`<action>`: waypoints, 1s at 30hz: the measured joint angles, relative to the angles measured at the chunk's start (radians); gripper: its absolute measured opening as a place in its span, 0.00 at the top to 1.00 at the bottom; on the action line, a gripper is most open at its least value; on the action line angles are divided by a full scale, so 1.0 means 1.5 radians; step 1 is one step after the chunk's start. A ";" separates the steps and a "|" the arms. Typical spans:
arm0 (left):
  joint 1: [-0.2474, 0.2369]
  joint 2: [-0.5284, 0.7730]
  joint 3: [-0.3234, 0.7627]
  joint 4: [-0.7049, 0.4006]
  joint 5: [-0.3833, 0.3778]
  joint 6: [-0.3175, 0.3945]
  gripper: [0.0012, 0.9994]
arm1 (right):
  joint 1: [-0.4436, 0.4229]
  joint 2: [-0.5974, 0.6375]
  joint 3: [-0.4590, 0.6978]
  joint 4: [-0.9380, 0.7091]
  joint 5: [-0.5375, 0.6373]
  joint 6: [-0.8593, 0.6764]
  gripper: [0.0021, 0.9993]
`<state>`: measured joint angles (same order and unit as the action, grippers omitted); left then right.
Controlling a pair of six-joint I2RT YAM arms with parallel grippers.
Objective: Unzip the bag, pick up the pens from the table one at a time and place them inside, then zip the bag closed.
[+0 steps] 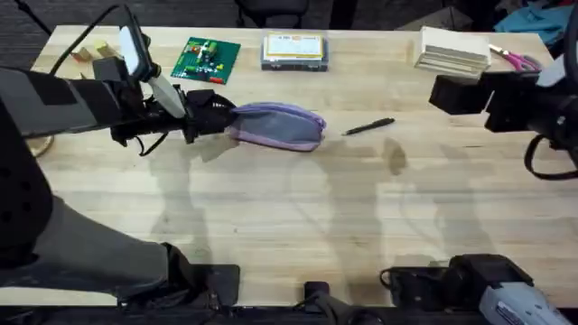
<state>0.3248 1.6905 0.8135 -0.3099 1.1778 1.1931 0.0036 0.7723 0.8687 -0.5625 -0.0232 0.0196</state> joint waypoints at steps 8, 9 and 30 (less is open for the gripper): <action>0.000 0.000 0.000 -0.010 0.000 0.000 0.96 | 0.000 0.000 0.000 -0.003 0.000 0.002 0.00; 0.000 0.000 0.000 -0.011 0.001 0.000 0.96 | 0.000 0.000 0.000 -0.008 0.000 0.002 0.00; 0.000 0.000 0.000 -0.013 0.001 0.000 0.96 | 0.003 0.046 0.000 -0.012 -0.102 0.005 0.00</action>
<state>0.3248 1.6905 0.8135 -0.3290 1.1786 1.1931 0.0085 0.8415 0.8688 -0.5800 -0.1755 0.0276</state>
